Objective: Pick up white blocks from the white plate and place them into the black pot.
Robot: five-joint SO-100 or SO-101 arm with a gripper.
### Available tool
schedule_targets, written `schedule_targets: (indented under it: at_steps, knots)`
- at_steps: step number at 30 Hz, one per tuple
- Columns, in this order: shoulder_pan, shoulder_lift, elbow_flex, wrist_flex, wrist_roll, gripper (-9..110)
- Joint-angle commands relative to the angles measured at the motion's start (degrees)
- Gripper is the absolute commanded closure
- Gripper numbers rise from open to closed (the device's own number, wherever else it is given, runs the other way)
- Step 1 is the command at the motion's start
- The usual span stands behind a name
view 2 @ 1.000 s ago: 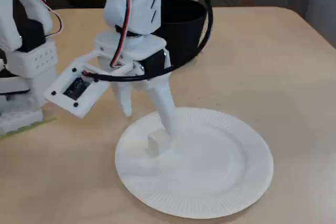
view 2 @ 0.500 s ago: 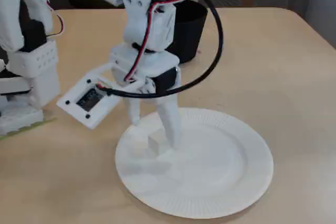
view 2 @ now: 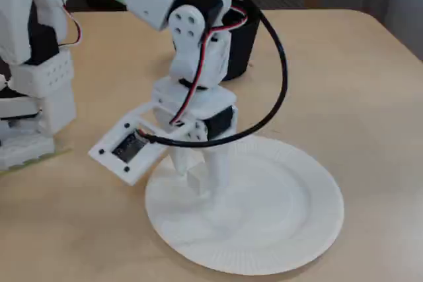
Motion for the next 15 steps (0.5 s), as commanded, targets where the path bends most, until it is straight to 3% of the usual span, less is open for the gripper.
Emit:
schedule_targets:
  at_steps: [1, 11, 15]
  knots:
    - [-0.7, -0.4, -1.8, -4.7, 0.6, 102]
    - [-1.7, 7.6, -2.1, -21.6, -1.1, 104]
    - [-9.1, 14.8, -2.2, -32.3, -1.8, 104]
